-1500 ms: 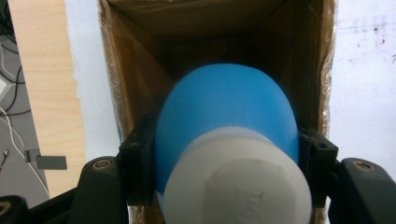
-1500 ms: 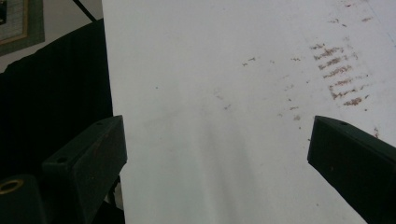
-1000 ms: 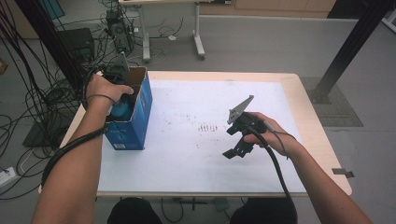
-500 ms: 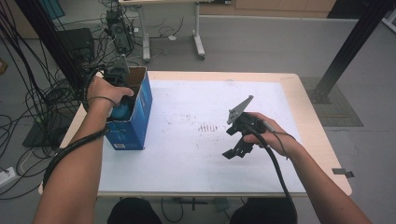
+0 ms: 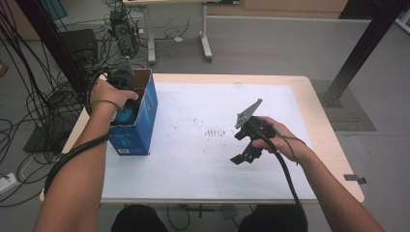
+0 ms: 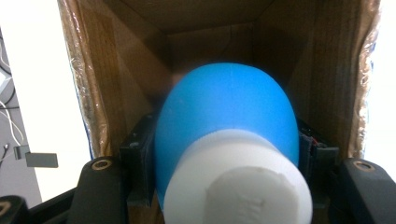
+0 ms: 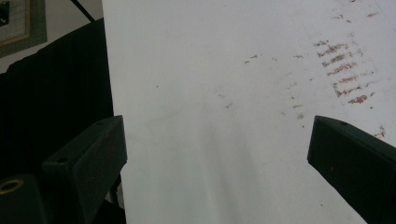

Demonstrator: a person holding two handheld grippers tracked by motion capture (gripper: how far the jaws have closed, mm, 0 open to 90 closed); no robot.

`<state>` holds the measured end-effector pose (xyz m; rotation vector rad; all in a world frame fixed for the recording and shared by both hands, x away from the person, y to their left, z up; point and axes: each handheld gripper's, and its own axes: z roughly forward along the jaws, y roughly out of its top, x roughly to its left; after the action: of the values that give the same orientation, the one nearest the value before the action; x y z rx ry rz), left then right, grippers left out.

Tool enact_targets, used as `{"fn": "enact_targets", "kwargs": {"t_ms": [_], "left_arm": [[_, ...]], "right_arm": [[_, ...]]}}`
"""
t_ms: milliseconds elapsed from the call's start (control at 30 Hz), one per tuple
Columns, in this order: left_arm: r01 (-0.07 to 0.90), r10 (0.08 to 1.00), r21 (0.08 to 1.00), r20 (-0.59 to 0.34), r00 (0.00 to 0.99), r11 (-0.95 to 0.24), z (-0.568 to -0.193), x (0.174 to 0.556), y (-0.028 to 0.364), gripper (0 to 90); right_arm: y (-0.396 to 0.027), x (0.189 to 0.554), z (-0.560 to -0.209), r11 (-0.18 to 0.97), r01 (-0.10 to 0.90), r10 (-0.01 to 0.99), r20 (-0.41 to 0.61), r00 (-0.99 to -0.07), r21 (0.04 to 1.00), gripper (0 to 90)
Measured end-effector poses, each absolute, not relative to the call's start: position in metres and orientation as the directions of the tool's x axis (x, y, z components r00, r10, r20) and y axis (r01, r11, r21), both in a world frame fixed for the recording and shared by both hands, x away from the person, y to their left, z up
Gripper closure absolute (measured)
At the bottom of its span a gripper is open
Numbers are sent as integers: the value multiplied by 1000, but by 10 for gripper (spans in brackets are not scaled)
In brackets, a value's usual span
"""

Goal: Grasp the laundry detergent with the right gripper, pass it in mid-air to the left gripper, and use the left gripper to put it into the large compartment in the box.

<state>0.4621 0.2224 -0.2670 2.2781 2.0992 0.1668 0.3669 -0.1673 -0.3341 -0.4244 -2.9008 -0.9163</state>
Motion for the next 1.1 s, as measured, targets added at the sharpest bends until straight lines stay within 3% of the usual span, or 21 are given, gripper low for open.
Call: {"fn": "enact_targets", "kwargs": {"t_ms": [1100], "left_arm": [[992, 997, 107, 51, 59, -64, -267, 462, 223, 376]], "right_arm": [[-167, 367, -334, 787, 281, 240, 146, -960, 550, 47]]}}
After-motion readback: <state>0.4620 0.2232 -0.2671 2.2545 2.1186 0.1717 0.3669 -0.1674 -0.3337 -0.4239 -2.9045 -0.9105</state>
